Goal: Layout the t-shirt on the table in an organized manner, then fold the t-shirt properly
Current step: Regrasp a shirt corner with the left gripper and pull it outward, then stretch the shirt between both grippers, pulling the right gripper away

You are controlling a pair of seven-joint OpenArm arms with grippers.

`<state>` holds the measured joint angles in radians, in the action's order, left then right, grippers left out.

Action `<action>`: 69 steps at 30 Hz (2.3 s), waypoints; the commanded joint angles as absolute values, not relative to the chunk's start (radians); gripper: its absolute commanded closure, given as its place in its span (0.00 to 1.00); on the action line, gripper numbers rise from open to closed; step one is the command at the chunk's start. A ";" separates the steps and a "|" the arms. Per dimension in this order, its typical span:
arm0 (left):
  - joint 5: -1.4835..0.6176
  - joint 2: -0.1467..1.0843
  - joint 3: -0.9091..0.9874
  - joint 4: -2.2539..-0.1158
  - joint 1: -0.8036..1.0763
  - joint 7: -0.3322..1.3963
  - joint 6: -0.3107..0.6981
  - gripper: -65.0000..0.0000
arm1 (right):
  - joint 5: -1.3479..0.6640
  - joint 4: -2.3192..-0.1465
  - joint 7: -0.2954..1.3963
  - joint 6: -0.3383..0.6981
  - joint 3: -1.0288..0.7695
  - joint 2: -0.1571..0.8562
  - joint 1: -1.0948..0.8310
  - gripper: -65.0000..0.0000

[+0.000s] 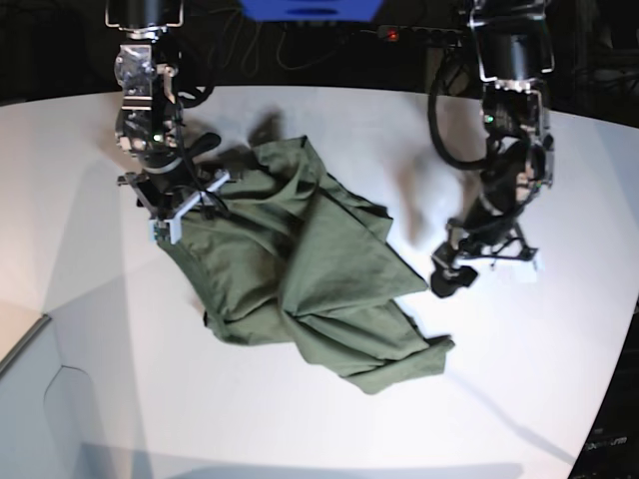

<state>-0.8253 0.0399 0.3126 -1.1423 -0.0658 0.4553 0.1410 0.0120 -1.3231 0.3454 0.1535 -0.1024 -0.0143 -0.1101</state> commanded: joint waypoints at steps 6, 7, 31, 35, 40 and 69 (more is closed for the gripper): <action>-0.837 0.027 0.226 -0.934 -0.213 0.452 0.154 0.32 | 0.005 -1.340 0.328 0.156 -0.102 -0.013 -0.105 0.50; -0.837 0.027 0.211 -0.909 -0.225 0.452 0.154 0.32 | 0.005 -1.340 0.328 0.156 -0.102 -0.013 -0.105 0.50; -0.840 0.036 0.449 -1.343 0.010 0.461 0.156 1.00 | 0.005 -1.340 0.328 0.156 -0.104 -0.008 -0.097 0.50; -0.840 0.025 0.555 -1.515 0.133 0.461 0.154 1.00 | 0.005 -1.372 0.328 0.156 -0.105 0.013 -0.099 0.50; -0.840 0.025 0.647 -1.583 0.228 0.458 0.154 1.00 | 0.005 -1.523 0.331 0.156 -0.105 0.019 -0.116 0.49; -0.831 0.012 0.760 -1.540 0.283 0.455 0.156 1.00 | 0.005 -0.665 0.165 0.159 -0.099 0.042 0.446 0.69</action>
<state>-0.8200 0.0006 0.7574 -1.5230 0.2848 0.4744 0.1429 0.0105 -0.6537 0.1547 0.1562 -0.0986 0.0402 0.4217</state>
